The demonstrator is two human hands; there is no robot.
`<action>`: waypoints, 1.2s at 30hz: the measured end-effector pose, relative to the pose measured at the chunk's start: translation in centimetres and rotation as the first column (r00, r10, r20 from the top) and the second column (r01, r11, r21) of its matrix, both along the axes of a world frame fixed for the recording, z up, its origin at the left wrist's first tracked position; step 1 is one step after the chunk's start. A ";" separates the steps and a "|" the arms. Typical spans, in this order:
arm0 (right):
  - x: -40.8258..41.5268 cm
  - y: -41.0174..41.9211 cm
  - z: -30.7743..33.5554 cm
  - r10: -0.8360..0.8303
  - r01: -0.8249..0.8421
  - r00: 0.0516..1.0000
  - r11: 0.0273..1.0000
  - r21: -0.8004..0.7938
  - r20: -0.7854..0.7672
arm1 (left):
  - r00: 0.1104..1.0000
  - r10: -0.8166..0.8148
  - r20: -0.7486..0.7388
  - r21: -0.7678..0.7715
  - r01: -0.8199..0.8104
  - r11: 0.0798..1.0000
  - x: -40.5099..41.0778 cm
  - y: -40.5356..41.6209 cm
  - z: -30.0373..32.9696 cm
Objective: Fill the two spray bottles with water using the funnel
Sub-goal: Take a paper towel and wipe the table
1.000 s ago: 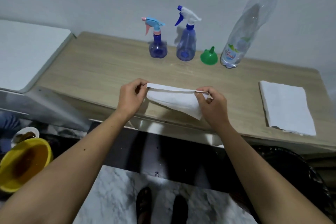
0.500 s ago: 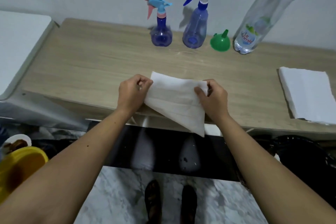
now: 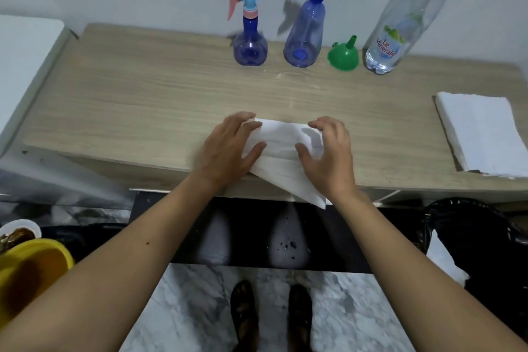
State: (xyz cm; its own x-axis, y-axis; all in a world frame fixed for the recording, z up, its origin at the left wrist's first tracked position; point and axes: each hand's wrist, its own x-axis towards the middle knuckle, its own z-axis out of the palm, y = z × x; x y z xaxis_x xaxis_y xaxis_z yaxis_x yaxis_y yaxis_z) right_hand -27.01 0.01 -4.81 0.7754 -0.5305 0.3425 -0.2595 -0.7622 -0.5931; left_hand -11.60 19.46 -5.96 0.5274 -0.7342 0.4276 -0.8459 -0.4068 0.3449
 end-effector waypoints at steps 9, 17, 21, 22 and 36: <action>-1.9 1.0 -2.2 0.189 -0.299 0.838 0.944 -0.141 -0.511 | 0.995 -0.095 0.011 0.377 0.084 0.922 -1.0 0.4 -2.7; -0.8 2.7 -2.2 0.168 -0.353 0.796 0.909 -0.221 -0.582 | 0.999 -0.043 0.016 0.421 0.032 0.907 -0.8 2.1 -2.9; 1.0 4.7 -2.3 0.166 -0.389 0.788 0.881 -0.269 -0.593 | 1.000 -0.009 0.025 0.409 -0.002 0.912 0.2 4.3 -2.6; 1.6 5.2 -2.3 0.165 -0.395 0.789 0.874 -0.282 -0.592 | 0.999 0.001 0.043 0.413 -0.018 0.911 0.6 4.9 -2.5; 9.5 6.9 -2.1 0.268 -0.421 0.796 0.889 -0.179 -0.543 | 0.999 0.033 0.016 0.458 -0.037 0.888 7.0 7.4 -2.1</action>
